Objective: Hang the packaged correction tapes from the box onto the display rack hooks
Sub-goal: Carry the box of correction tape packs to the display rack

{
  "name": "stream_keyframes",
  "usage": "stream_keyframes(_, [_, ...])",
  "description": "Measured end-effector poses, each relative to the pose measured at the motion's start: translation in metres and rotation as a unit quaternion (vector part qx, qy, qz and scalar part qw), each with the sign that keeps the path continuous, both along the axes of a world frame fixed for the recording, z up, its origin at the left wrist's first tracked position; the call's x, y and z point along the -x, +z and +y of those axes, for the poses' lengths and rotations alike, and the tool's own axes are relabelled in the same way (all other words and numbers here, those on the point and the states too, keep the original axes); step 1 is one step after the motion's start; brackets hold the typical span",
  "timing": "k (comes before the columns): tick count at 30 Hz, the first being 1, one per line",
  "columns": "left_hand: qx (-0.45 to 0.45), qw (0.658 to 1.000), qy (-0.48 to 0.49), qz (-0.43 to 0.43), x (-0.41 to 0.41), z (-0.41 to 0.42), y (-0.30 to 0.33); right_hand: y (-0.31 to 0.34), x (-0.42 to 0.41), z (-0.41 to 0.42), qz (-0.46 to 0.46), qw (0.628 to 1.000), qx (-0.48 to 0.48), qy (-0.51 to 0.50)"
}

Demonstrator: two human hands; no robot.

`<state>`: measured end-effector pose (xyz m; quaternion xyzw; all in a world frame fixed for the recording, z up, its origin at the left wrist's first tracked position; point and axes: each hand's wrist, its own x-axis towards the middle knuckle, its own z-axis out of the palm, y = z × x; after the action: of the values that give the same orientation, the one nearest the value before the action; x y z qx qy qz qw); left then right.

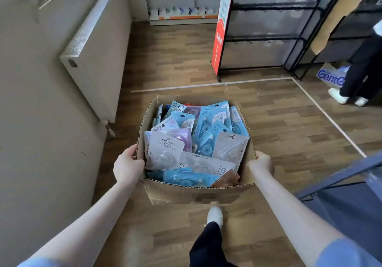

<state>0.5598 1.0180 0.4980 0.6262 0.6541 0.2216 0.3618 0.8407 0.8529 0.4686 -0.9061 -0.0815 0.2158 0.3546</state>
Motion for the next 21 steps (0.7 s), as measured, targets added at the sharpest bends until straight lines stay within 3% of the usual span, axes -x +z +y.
stream_keyframes(9, [0.022, 0.999, -0.007, -0.025, -0.208, 0.075, 0.002, 0.019, -0.198, 0.066, -0.009, 0.999, 0.019, -0.026])
stream_keyframes(21, [0.026, 0.997, -0.072, -0.03, -0.422, 0.189, 0.001, 0.035, -0.377, 0.134, -0.038, 0.992, 0.011, -0.117])
